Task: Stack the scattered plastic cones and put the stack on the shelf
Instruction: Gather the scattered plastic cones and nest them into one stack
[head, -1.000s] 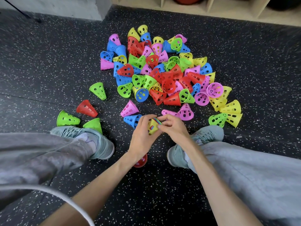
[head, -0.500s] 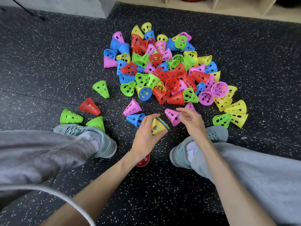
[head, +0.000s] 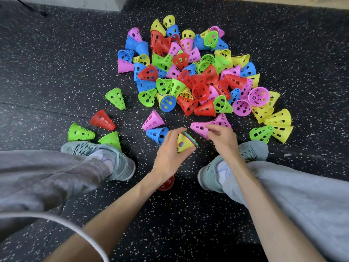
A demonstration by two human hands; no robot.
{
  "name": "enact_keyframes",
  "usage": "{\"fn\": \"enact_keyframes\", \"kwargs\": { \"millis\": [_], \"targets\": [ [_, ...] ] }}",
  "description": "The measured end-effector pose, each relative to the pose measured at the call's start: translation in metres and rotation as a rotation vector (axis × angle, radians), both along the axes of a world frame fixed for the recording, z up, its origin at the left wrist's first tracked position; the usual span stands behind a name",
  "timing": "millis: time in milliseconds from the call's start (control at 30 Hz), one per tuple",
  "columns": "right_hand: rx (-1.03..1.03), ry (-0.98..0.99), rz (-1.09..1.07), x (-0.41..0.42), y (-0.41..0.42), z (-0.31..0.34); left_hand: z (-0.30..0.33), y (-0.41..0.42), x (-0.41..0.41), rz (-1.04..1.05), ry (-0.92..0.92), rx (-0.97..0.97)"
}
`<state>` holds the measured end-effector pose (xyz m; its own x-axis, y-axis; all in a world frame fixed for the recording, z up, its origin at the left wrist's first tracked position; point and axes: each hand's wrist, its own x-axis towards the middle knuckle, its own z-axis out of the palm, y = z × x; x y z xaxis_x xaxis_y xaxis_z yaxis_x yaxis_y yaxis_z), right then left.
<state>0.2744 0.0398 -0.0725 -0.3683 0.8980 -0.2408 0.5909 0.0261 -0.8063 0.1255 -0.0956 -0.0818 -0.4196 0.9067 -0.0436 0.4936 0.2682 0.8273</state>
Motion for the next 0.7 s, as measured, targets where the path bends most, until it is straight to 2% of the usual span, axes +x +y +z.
{"fn": "enact_keyframes", "kwargs": {
  "millis": [100,333,567,700],
  "targets": [
    [0.081,0.124,-0.101,0.004,-0.003,0.003,0.001,0.000,0.000,0.000,0.005,-0.002],
    [-0.003,0.289,0.033,-0.001,-0.016,0.027,0.001,-0.001,-0.001,0.056,-0.046,0.038],
    [-0.029,0.223,0.239,-0.002,-0.024,0.055,0.019,-0.001,-0.002,0.015,-0.105,0.095],
    [-0.017,0.212,0.254,-0.011,-0.036,0.065,0.031,-0.007,-0.006,0.025,-0.089,0.154]
  ]
}}
